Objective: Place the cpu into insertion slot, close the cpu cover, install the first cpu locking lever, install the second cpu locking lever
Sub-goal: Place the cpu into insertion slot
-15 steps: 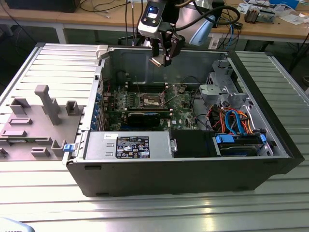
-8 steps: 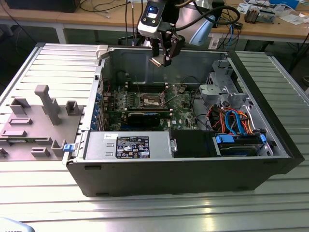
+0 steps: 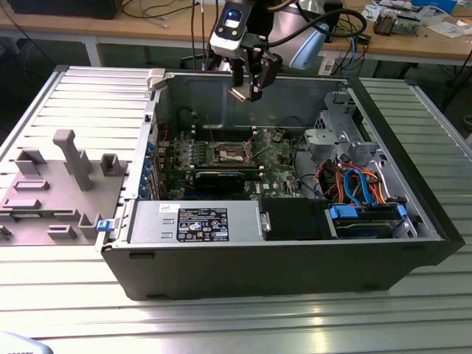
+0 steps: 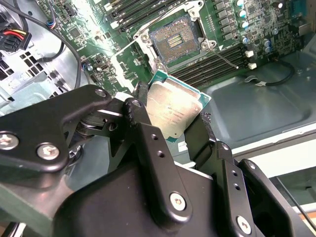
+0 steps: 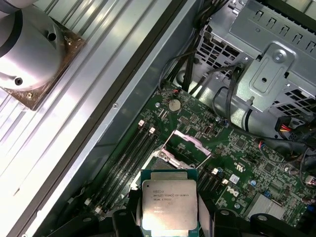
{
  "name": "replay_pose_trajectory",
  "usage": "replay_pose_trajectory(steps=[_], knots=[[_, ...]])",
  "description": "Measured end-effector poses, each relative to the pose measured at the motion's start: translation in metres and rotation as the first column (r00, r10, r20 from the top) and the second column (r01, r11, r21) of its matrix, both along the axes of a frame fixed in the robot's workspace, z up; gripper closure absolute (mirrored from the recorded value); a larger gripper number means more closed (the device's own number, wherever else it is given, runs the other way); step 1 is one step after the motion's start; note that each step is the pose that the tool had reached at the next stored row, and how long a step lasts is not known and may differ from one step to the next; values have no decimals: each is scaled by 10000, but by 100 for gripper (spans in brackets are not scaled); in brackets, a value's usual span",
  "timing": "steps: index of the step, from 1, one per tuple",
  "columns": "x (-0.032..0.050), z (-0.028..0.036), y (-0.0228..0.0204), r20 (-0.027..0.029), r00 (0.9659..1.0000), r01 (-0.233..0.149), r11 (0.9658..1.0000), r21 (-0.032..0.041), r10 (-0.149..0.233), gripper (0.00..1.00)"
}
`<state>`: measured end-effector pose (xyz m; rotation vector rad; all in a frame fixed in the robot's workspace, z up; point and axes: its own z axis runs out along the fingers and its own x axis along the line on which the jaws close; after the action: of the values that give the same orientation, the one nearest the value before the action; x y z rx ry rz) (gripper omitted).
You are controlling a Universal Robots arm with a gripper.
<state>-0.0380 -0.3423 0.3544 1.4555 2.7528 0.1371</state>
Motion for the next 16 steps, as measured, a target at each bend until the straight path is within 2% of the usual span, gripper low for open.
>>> replay_pose_trajectory(steps=[16], knots=[[0,0,0,0,9999,155,9999,0,-155,45]])
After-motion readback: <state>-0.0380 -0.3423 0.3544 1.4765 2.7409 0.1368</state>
